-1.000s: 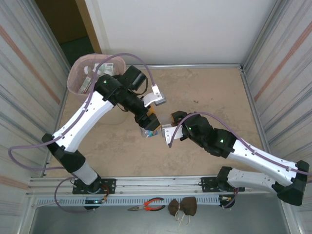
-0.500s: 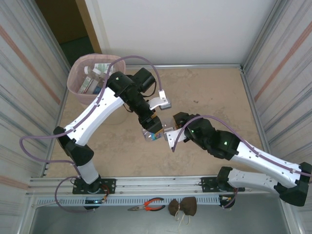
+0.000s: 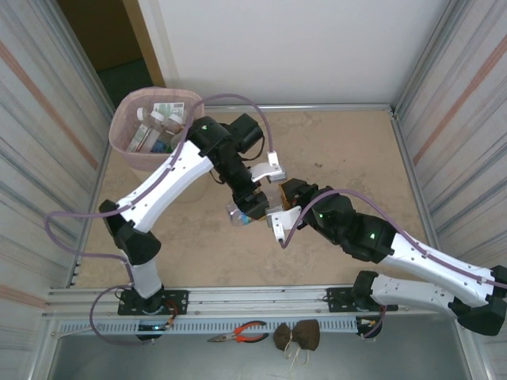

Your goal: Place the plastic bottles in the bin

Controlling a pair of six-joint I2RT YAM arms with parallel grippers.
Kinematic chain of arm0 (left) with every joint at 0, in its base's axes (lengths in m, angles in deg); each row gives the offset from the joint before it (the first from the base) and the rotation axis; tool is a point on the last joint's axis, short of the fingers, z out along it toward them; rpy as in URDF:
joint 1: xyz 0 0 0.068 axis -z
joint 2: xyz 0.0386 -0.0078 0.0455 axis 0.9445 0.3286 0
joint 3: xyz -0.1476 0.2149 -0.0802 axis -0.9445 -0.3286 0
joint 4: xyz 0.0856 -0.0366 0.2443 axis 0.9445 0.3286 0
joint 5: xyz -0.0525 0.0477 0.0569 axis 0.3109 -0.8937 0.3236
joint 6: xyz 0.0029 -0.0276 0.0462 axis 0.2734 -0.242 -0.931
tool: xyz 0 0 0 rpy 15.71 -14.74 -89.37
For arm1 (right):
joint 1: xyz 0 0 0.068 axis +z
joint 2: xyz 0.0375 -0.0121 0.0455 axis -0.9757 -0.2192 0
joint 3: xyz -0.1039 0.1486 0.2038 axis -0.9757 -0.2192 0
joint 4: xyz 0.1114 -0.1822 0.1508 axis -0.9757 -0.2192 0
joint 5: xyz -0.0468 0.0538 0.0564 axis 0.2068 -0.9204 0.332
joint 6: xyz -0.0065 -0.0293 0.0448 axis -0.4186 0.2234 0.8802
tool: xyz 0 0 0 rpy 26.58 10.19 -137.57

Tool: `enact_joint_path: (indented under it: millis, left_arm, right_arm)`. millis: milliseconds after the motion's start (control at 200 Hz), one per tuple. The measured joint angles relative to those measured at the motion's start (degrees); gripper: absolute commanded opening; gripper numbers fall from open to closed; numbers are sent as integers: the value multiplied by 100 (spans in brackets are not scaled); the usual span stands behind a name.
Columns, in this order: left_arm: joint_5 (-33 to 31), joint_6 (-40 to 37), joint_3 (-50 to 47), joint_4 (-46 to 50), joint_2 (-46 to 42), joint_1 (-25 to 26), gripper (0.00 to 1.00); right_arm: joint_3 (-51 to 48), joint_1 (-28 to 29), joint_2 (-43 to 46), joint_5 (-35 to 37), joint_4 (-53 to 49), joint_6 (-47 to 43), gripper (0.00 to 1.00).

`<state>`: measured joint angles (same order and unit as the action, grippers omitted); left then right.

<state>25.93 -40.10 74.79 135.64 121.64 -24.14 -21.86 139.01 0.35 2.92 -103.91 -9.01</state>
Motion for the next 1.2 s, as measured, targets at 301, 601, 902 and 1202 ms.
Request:
enact_joint_path:
  millis: [301,601,902,1202]
  left_arm:
    - [-72,-133,55,87,170,-4,41]
    - [-247,-33,26,-199,-203,-623,36]
    - [-732,732,-85,-1346,-1185,-1816,44]
    - [-1340,1989,-577,-3182,-1718,-3224,46]
  right_arm:
    - [0,57,0,24,-144,9,47]
    - [166,63,210,-7,-369,787,86]
    - [240,63,605,-44,-505,1700,89]
    - [240,66,621,-85,-509,2107,90]
